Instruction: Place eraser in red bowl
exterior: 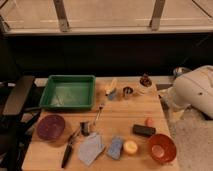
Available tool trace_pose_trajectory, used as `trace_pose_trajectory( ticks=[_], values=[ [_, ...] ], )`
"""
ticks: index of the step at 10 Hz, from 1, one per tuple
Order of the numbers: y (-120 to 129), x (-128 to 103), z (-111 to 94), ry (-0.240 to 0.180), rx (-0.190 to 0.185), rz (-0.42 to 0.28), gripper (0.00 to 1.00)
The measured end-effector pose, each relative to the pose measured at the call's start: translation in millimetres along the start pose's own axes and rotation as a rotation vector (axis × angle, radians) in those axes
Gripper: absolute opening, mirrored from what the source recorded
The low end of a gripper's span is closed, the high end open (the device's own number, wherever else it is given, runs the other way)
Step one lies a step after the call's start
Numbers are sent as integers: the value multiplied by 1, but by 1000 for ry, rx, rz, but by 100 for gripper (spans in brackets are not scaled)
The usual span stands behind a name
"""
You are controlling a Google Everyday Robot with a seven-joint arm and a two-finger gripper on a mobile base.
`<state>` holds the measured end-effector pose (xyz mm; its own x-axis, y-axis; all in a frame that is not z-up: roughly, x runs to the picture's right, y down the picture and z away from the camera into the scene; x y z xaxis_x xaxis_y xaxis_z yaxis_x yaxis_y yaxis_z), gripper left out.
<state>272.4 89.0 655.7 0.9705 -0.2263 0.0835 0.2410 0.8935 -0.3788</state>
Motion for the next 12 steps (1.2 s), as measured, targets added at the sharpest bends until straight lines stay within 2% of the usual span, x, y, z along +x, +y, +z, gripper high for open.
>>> trace_pose_trajectory(
  ticks=[2,4,5,8,10,12],
  values=[
    [-1,-38,15,-68,-47,1,80],
    [1,-67,36,-116,-102,3,80],
    [6,-75,46,-126,-132,28,80],
    [12,-100,78,-86,-157,139,80],
    [10,-96,94,-31,-157,220,80],
    [9,-92,110,-2,-153,245,80]
  ],
)
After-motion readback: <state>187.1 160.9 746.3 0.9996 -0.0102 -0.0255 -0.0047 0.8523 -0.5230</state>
